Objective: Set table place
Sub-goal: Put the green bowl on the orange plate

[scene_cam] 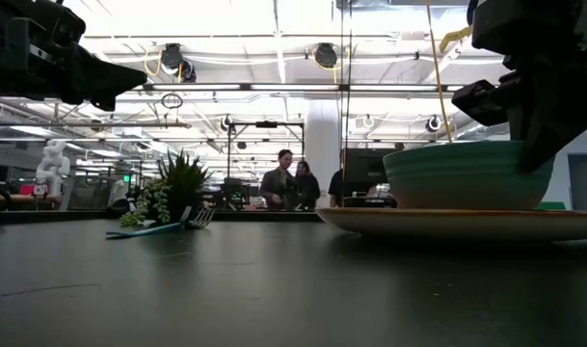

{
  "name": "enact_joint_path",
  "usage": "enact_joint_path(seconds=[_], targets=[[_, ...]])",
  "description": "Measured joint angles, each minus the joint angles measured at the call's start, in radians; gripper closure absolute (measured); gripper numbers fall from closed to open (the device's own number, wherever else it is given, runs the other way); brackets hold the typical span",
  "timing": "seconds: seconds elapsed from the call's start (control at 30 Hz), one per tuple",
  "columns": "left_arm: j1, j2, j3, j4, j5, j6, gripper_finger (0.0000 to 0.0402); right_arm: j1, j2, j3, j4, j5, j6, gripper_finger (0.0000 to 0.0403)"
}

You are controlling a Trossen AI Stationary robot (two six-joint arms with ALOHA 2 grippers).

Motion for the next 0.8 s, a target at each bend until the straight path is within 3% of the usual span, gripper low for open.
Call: enact_joint_path(seconds=[0.8], targets=[[0.000, 0.000, 0.000, 0.000, 0.000, 0.000, 0.0378, 0.000, 0.002, -0.002, -0.004, -0.001, 0.019, 0.0367]])
